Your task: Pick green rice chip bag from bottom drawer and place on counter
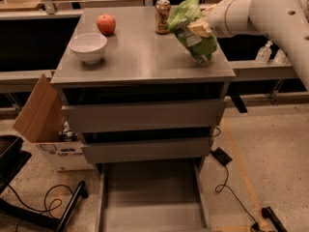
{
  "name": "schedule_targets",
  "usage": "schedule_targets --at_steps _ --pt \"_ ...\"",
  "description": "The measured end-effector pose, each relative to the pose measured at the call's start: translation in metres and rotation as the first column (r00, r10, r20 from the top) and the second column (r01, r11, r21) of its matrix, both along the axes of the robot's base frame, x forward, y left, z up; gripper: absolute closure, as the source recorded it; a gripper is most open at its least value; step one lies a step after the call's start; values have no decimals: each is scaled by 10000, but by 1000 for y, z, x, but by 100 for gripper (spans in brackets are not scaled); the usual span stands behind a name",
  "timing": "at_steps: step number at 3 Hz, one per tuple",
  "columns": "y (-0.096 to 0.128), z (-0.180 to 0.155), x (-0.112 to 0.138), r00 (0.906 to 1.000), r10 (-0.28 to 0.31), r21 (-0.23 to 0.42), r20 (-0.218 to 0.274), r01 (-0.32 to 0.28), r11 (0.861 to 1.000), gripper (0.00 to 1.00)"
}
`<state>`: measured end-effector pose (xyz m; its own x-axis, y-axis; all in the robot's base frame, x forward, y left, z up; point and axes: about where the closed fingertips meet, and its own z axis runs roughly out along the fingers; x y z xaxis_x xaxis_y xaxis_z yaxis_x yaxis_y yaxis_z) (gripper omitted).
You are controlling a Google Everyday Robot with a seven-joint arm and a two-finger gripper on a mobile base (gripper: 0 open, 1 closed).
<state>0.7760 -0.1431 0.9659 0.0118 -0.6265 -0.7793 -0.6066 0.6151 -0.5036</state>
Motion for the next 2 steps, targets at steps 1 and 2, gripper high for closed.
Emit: schedule_targets --at_steps 1,2 --pt "2 -2 1 10000 36 3 -24 -36 10000 8" --pt "4 -3 1 10000 58 4 -39 -58 10000 0"
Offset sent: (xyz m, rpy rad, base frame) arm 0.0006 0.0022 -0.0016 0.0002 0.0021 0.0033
